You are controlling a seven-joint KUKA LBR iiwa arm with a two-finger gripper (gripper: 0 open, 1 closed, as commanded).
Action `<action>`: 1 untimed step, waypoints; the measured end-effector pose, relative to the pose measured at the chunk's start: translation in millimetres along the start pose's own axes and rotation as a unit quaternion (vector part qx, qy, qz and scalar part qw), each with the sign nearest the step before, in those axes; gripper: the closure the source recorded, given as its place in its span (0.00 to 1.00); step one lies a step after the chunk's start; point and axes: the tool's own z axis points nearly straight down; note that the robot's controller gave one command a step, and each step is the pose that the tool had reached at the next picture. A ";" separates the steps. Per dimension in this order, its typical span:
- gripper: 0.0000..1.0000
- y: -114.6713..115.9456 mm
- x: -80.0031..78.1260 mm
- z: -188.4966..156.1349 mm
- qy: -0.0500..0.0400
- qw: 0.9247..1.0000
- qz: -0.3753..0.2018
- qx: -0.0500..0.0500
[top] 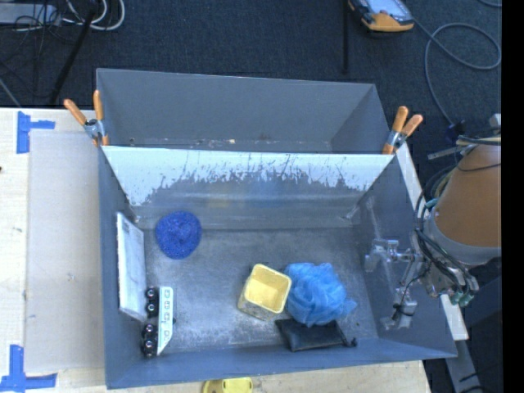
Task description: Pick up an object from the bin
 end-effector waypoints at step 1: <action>0.00 0.5 -1.8 -4.1 -0.004 1.000 -0.002 0.001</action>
Offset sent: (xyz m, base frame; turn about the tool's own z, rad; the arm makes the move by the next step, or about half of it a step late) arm 0.0624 0.0532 -0.0464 -0.0467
